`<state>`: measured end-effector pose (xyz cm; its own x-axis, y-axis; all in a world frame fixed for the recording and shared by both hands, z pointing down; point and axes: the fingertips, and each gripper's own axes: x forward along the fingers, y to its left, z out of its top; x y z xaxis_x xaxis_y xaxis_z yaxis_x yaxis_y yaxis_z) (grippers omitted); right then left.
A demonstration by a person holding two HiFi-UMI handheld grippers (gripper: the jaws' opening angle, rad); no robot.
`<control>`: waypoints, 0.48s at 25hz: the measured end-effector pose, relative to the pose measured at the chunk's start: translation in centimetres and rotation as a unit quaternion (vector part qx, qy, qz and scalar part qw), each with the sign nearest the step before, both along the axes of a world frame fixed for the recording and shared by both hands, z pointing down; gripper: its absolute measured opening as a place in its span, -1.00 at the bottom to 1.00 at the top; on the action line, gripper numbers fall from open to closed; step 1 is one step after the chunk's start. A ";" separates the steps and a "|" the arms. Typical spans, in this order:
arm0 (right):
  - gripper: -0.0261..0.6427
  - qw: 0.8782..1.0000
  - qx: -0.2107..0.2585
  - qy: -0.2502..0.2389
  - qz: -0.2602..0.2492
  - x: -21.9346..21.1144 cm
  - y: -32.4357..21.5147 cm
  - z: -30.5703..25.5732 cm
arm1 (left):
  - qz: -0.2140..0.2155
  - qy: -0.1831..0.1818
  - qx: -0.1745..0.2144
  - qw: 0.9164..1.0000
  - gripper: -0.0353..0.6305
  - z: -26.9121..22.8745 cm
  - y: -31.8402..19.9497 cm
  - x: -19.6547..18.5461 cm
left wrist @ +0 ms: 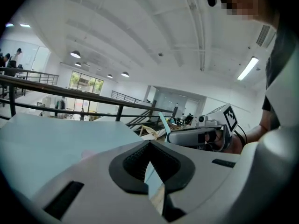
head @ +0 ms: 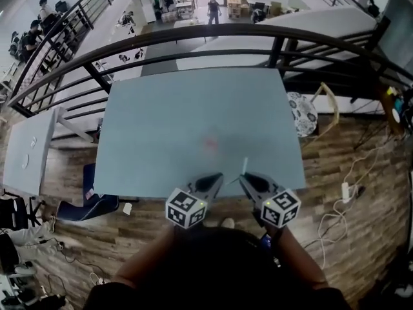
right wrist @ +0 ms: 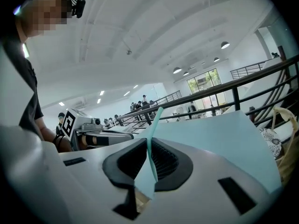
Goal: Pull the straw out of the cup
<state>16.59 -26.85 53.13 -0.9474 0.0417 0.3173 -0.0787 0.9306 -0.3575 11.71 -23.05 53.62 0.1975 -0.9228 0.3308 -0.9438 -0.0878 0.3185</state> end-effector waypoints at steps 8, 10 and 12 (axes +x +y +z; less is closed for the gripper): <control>-0.80 0.998 -0.015 -0.007 -0.059 -0.1 4.1 0.4 | -0.063 -0.010 0.002 0.998 -0.86 -0.6 4.5 -0.3; -0.80 0.998 -0.016 -0.011 -0.067 -0.2 5.5 0.2 | -0.069 -0.013 0.005 0.997 -0.86 -0.8 5.7 -0.4; -0.80 0.997 -0.014 -0.011 -0.076 -0.5 7.0 0.2 | -0.071 -0.014 0.009 0.997 -0.86 -0.9 6.9 -0.6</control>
